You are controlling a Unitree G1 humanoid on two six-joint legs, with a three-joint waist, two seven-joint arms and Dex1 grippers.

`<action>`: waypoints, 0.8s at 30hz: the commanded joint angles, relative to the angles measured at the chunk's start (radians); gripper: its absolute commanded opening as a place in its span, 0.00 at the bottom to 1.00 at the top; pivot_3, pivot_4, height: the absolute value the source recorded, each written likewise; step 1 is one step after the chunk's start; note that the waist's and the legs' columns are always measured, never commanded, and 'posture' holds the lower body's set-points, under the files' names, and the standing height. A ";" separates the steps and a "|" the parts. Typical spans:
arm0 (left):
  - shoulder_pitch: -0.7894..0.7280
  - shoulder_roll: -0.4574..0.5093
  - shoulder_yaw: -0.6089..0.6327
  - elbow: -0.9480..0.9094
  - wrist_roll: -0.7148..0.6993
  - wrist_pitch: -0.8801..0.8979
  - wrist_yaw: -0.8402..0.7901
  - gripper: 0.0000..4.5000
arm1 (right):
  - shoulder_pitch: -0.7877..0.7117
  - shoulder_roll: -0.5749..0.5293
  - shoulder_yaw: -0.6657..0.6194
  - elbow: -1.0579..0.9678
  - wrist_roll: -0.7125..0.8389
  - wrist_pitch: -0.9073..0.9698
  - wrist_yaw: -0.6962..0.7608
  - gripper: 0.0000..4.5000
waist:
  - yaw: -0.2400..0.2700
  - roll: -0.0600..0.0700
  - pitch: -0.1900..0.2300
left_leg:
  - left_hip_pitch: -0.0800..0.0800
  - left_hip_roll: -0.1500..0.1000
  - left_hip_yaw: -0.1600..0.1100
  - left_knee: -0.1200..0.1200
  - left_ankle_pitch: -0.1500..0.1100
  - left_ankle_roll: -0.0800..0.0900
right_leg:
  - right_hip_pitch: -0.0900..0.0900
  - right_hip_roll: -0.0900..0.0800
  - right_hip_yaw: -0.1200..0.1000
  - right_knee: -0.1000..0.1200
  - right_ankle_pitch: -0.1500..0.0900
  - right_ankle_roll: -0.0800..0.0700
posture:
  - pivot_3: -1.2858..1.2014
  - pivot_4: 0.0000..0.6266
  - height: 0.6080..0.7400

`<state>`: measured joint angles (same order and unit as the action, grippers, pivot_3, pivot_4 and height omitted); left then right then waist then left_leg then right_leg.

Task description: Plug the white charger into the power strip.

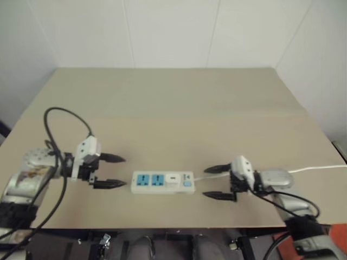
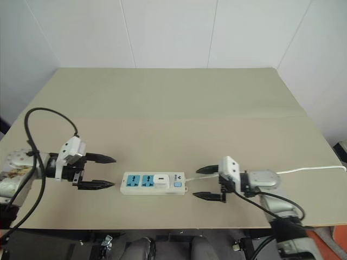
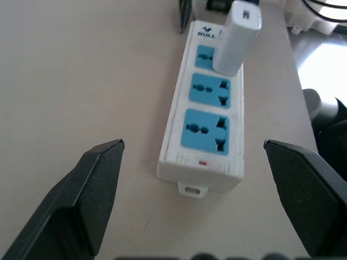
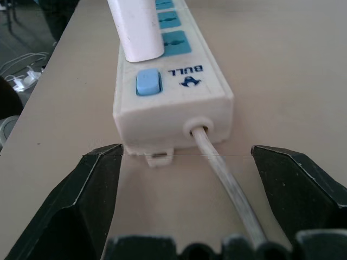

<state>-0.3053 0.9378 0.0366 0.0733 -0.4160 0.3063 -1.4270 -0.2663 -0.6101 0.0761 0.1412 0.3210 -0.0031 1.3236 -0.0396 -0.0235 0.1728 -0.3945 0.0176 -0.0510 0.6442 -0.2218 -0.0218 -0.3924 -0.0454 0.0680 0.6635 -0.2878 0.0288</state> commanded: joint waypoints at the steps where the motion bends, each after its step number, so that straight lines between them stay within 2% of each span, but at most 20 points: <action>1: 0.058 0.061 0.142 -0.048 -0.027 0.011 0.041 1.00 | 0.075 -0.083 -0.135 -0.154 0.090 0.054 -0.026 0.98 | -0.002 -0.001 0.001 | 0.000 0.000 0.000 0.000 0.000 0.000 | 0.000 0.000 0.000 0.000 0.000 0.000 | 0.52 0.24 1.00; 7: 0.241 0.134 0.305 -0.076 -0.047 0.013 0.029 1.00 | 0.198 -0.203 -0.304 -0.231 0.153 0.106 -0.053 0.98 | -0.004 0.000 0.002 | 0.002 0.001 0.001 -0.001 0.000 0.000 | 0.001 0.000 0.001 0.000 0.000 -0.001 | 0.52 0.24 1.00; 11: 0.321 0.150 0.387 -0.115 -0.088 0.034 -0.003 1.00 | 0.222 -0.252 -0.361 -0.249 0.185 0.138 -0.052 0.98 | -0.003 -0.001 0.003 | 0.003 0.001 0.002 -0.001 0.000 0.000 | 0.002 0.000 0.001 0.000 0.000 -0.001 | 0.52 0.24 1.00; 24: 0.311 0.143 0.373 -0.124 -0.098 0.040 0.009 1.00 | 0.216 -0.253 -0.346 -0.240 0.184 0.145 -0.063 0.98 | -0.002 -0.001 0.004 | 0.003 0.001 0.002 -0.001 0.000 0.000 | 0.003 0.000 0.001 -0.001 -0.001 -0.001 | 0.52 0.24 1.00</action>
<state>0.0198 1.0669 0.4048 -0.0421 -0.5082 0.3505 -1.4195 -0.0460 -0.8594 -0.2533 -0.0776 0.4920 0.1408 1.2634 -0.0416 -0.0240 0.1765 -0.3912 0.0185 -0.0486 0.6428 -0.2219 -0.0219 -0.3898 -0.0455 0.0687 0.6629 -0.2883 0.0280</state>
